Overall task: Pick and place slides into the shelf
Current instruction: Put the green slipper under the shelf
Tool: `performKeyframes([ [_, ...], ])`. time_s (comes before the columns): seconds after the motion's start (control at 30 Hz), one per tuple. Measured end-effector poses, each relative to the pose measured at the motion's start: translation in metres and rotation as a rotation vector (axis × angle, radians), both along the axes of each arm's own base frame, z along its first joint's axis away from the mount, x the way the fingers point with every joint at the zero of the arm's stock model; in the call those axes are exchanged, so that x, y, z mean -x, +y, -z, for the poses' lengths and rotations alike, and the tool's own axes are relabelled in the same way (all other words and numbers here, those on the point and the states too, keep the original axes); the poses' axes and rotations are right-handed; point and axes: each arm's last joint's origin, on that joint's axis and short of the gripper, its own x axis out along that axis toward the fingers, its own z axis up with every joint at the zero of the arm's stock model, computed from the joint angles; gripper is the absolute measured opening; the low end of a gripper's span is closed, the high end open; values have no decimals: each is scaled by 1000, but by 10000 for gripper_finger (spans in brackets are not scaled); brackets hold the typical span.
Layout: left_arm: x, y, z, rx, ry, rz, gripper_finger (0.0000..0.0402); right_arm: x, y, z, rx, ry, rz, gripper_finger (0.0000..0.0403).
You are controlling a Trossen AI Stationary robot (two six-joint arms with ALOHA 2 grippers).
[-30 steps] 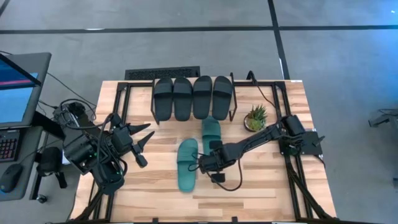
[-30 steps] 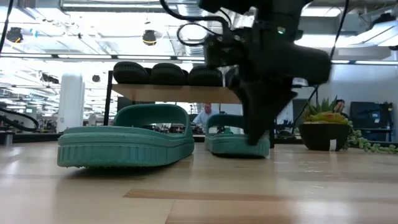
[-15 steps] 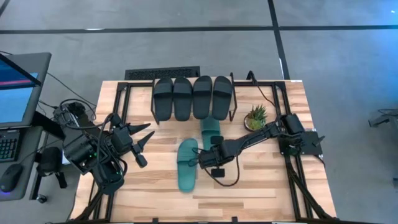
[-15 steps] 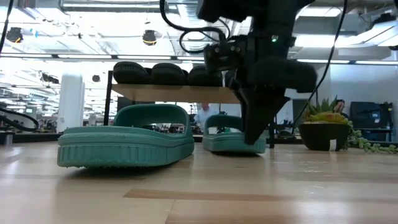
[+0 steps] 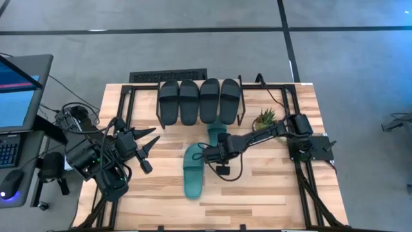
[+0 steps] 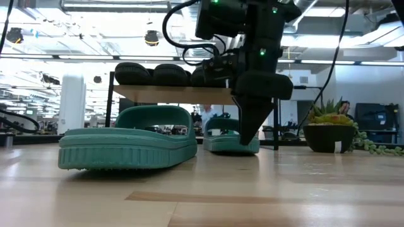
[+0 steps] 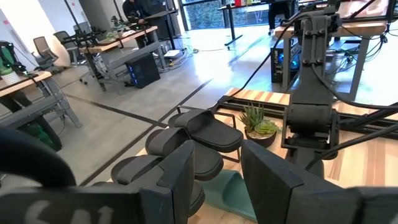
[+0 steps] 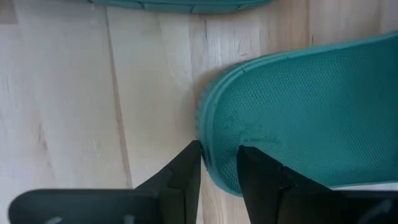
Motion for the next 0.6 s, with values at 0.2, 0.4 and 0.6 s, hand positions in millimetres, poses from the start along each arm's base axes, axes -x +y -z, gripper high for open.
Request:
performKeyframes([
  [0.2,0,0,0,0,0,0,122,-3,-17,0,3,0,35,93],
  [0.4,0,0,0,-1,0,0,122,-8,-32,-5,4,-11,37,93],
  [0.6,0,0,0,-2,1,0,122,-12,-51,-11,10,-20,57,93],
])
